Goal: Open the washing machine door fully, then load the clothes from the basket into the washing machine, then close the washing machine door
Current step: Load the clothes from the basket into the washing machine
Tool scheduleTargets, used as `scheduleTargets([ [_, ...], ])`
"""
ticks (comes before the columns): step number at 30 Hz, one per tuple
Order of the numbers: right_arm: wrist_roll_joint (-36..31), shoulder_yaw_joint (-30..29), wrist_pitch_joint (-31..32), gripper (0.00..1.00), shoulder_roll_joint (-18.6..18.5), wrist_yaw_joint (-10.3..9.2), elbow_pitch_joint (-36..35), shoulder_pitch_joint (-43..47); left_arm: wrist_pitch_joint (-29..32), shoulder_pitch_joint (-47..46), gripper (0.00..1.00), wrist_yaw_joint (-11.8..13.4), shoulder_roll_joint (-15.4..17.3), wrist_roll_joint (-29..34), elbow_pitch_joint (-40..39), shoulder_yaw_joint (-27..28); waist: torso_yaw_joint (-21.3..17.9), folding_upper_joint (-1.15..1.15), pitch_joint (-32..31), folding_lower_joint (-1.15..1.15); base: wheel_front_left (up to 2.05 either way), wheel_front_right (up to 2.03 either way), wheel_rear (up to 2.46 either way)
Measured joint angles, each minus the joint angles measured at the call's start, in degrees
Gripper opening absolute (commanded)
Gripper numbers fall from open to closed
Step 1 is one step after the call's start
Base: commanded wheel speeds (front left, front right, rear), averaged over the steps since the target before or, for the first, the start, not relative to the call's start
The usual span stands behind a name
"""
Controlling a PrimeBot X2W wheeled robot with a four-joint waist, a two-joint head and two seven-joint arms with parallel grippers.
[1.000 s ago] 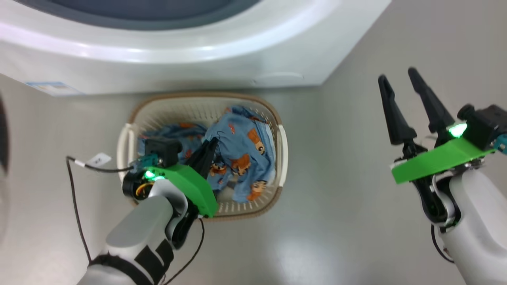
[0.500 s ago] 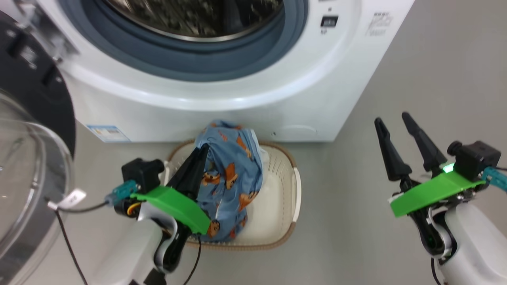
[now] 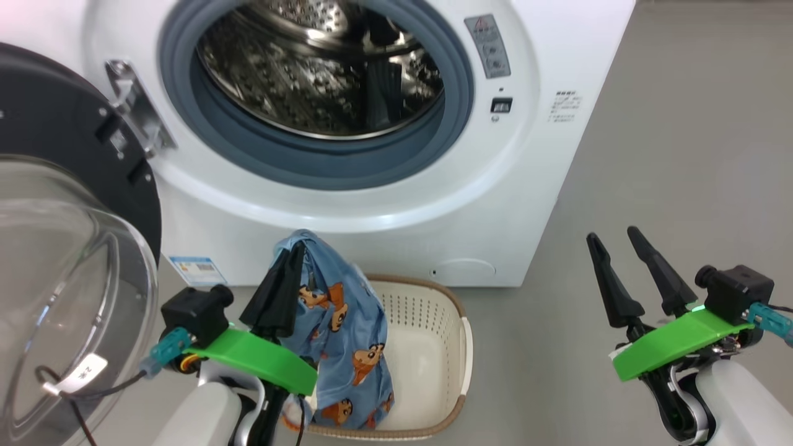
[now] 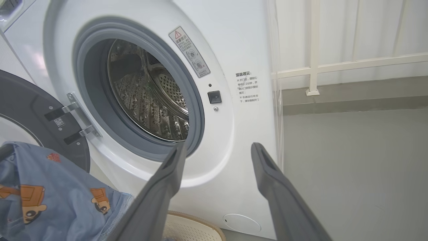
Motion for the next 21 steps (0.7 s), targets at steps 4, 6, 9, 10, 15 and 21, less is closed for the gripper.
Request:
scheduleTargets([
  [4,0.27,-0.3,0.0,1.0,-0.01,0.0,-0.03,0.91,0.15,1.41,0.0,1.2,0.63,0.0,-2.9,0.13,-0.06,0.0,-1.91,0.0,0.0,0.0,0.0],
  [6,0.27,-0.3,0.0,1.0,-0.01,0.0,-0.05,0.99,0.16,1.85,0.0,1.44,0.69,-0.03,-3.7,0.21,-0.11,0.0,-2.05,0.0,0.0,0.0,0.0],
  [9,0.27,-0.27,0.0,1.0,-0.02,0.0,-0.07,0.99,0.19,1.9,0.0,1.85,0.77,-0.11,-4.16,0.32,-0.12,0.0,-1.9,0.01,0.0,0.0,0.0],
  [10,0.27,-0.27,0.0,1.0,-0.02,0.0,-0.08,0.99,0.2,1.9,0.0,1.86,0.8,-0.18,-4.38,0.44,-0.14,0.0,-1.79,0.01,0.0,0.0,0.0],
  [15,0.27,-0.22,0.0,1.0,-0.2,0.0,-0.32,0.96,1.16,1.47,0.0,1.91,0.81,-0.52,-4.71,0.86,-0.33,0.0,-0.85,0.01,0.0,0.0,0.0],
  [21,0.27,-0.03,0.01,1.0,-0.43,0.0,-0.7,0.4,1.16,-4.96,0.0,1.89,0.88,-0.52,-3.25,2.33,-1.12,0.0,1.19,0.01,0.0,0.0,0.0],
])
